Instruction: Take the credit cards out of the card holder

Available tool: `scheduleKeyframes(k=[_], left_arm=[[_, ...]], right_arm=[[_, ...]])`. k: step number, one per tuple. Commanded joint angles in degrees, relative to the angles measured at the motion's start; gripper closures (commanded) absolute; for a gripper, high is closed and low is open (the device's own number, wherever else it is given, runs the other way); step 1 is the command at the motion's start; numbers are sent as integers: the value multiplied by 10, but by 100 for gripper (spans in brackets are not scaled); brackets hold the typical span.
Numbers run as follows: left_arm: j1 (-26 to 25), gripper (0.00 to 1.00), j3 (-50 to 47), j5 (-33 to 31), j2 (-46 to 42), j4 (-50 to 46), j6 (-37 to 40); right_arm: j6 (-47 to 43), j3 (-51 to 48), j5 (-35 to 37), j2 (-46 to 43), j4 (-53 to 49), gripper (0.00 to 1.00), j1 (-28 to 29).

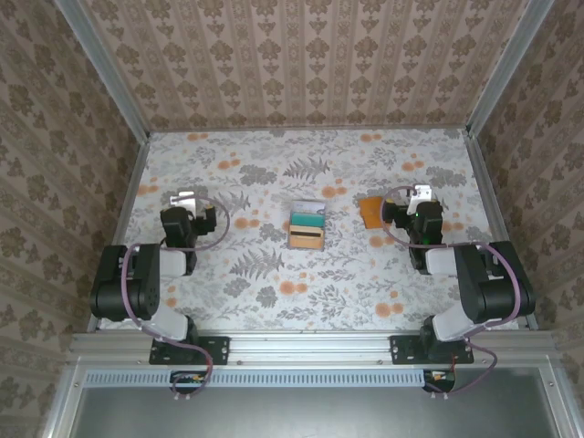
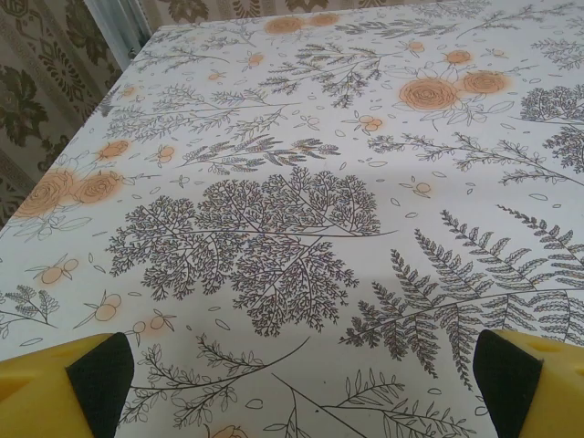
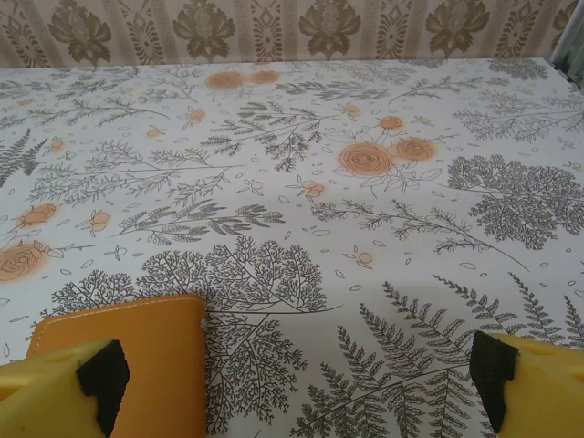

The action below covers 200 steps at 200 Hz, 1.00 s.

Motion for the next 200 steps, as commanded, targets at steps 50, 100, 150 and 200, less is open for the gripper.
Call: scheduleKeyframes(k=[50,100,150,200], left_arm=[[-1,0,10,3,-3,16,9],[-2,0,10,4,-3,16,9],[10,0,12,35,-6,11,8],[8,0,113,-42,-137,-257,-43]], right_arm=[[-1,7,-11,2,-1,1,-2],[0,8,-12,2,-1,0,-2],[0,9,-15,2,-4,0,-3],[11,20,41,-82,-101,0,10]])
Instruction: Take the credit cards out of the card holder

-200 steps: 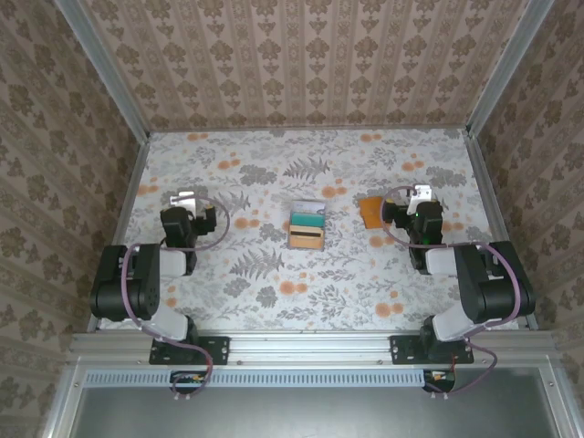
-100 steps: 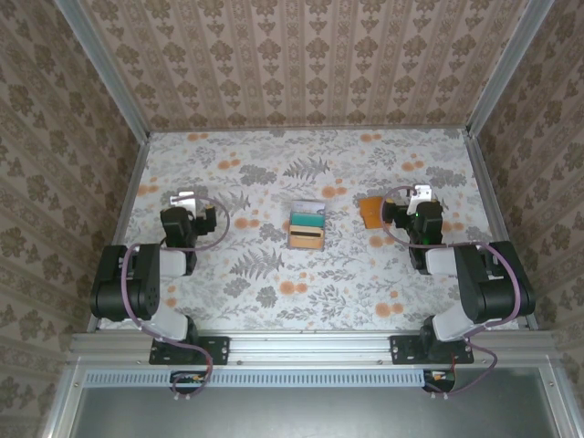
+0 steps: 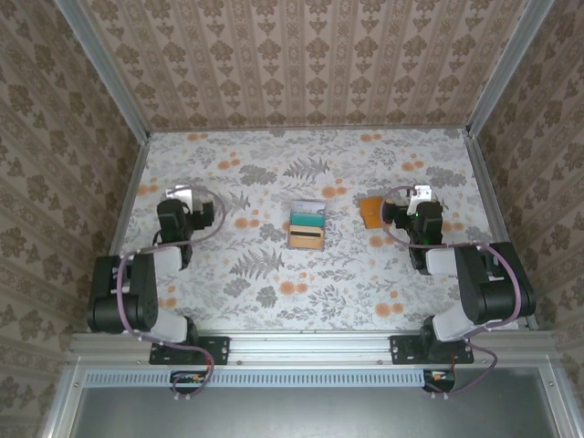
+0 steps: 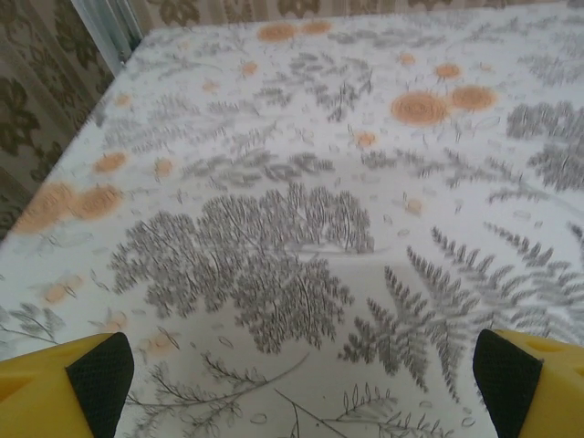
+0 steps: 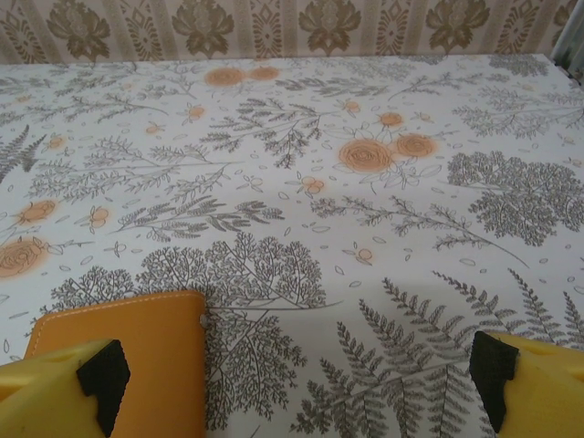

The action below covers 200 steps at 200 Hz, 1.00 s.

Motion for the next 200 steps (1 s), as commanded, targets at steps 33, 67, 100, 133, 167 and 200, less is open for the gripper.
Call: scheduleKeyframes(k=[33,67,100,133,167,200], left_arm=[[4,0,204,-166,-150,-446,-265],[8,0,252,-84,-193,-568,-366],[-66,0,215,-68,-252,-583,-380],[-197,0,180,-130,-280,-590,-368],[-290,0,157,-168,-282,-590,-364],[-324,0,139,-156,-289,-596,-365]], right_arm=[[158,123,110,-158,-362,0,8],[295,192,60,-168,-480,0,5],[298,246,-61,-103,-515,0,8],[273,332,-77,0,-592,0,32],[239,420,-46,97,-662,8,71],[208,492,-19,173,-729,16,103]])
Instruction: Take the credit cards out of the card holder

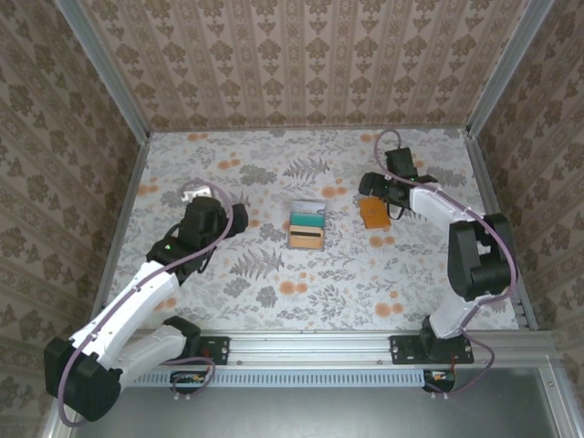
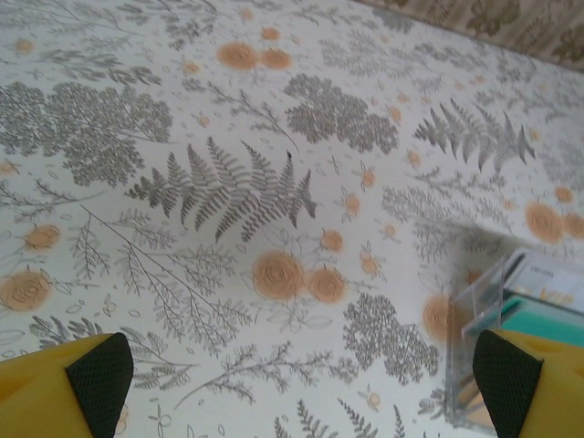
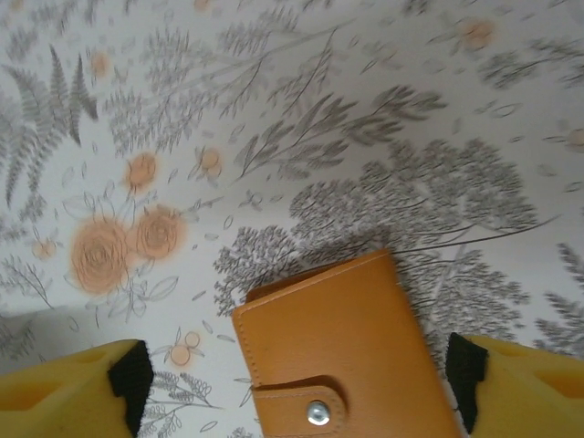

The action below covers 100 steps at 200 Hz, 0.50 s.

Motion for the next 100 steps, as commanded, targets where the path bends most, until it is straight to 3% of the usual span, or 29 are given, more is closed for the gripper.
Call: scheduleKeyframes(k=[1,62,100], left_arm=[[-16,0,-11,-17,-13,-25,-6],[-28,0,-35,6,-40,-25,-9],[-29,0,-40,14,-50,-35,-11]], right_arm=[[-32,49,28,44,-87,16,20],[-53,114,86,122,-171,7,42],[-64,135,100,160,-191,8,43]])
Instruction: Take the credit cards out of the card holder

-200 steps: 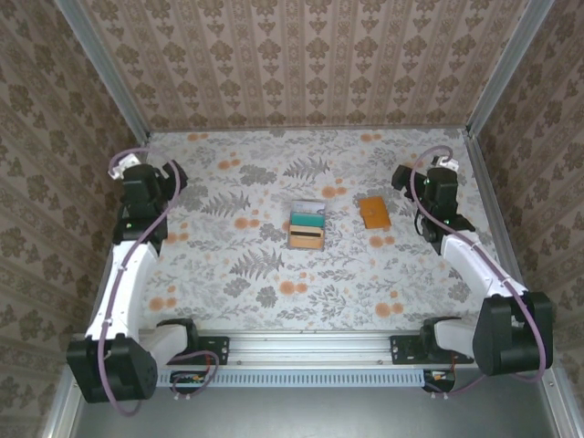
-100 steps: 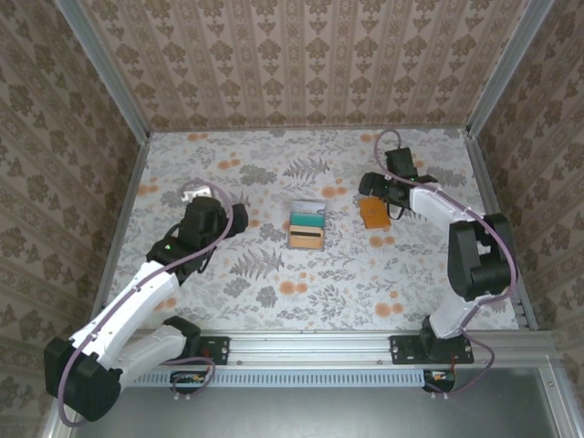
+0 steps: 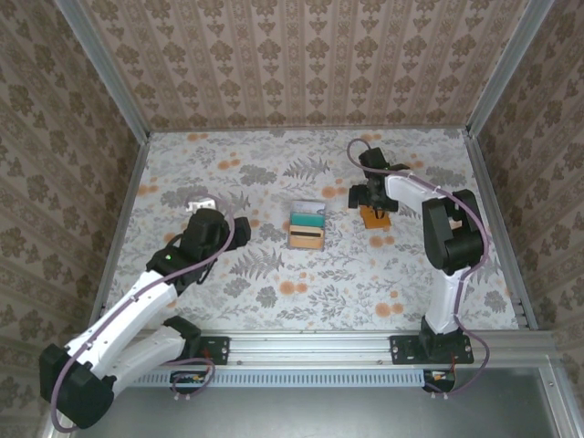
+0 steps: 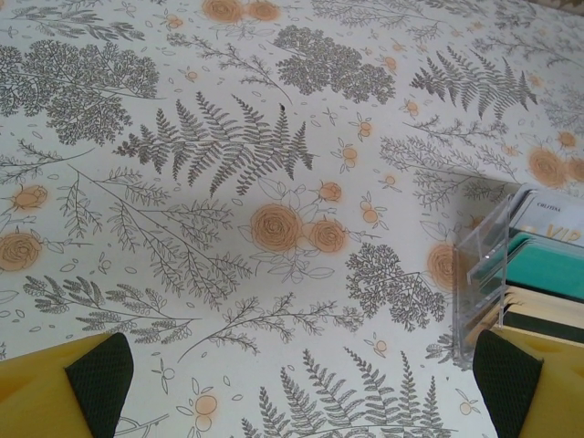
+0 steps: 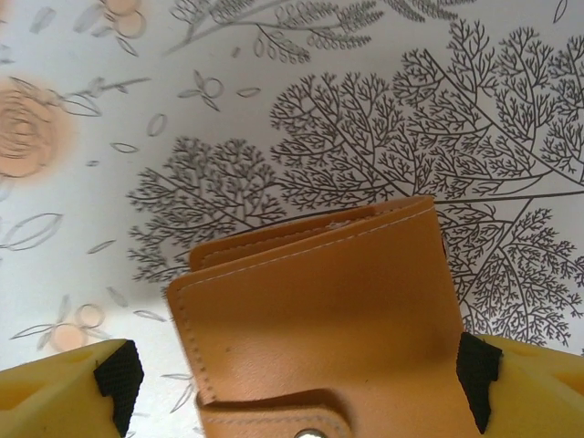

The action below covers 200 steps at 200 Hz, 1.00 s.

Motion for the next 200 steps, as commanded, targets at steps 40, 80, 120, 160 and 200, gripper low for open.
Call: scheduleKeyframes(k=[40,80,120,160,200], left_arm=[[-4,0,-9,18,-26,-10,-12],[-5,0,-12,22,-37,-13,-13],[-6,0,-17,25,-48,-8,-12],[-7,0,-20,31,-52,-1,-8],[-8,0,-22,40,-60,-1,-6]], right_arm=[[-22,22,12,32,-48,20,7],[-13,3,8,26,-57,28,28],[13,-57,7,-21,-50,30,58],[62,-166,-15,-93,-21,31,96],[132,-273,-10,-166,0,31,162]])
